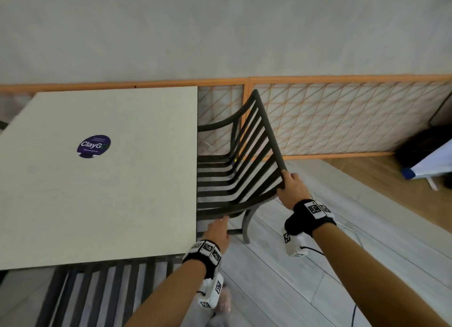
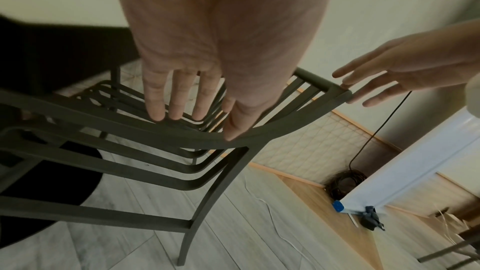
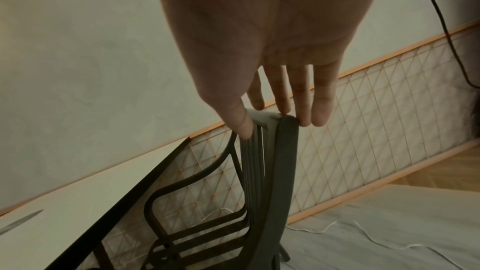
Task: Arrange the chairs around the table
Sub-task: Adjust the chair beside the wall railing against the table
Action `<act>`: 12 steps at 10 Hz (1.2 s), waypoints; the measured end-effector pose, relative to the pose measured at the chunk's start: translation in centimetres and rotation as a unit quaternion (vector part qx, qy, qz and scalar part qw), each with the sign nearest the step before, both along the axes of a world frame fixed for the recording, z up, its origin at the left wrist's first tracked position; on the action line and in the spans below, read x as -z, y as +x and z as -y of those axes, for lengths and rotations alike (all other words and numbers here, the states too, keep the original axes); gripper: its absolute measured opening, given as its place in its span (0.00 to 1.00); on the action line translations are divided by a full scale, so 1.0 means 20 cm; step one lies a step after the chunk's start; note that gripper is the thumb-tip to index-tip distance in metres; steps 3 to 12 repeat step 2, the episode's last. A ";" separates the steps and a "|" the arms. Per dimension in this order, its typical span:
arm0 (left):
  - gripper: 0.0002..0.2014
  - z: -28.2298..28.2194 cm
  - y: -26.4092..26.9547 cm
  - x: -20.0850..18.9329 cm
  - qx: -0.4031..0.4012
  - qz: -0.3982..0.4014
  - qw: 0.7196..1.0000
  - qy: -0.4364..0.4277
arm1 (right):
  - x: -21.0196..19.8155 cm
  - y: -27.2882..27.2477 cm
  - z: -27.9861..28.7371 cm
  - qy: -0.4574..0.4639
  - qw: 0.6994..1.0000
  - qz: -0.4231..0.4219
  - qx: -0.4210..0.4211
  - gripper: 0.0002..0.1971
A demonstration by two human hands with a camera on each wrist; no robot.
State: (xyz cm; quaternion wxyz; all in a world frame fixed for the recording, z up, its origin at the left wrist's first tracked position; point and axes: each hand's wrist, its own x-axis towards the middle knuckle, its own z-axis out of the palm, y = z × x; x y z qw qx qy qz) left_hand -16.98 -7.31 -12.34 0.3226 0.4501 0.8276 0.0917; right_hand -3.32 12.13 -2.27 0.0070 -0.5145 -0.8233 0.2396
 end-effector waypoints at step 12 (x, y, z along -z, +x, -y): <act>0.26 0.33 0.20 -0.13 -0.029 -0.017 0.999 0.024 | -0.21 0.23 0.22 0.042 0.994 -0.081 -0.063 0.27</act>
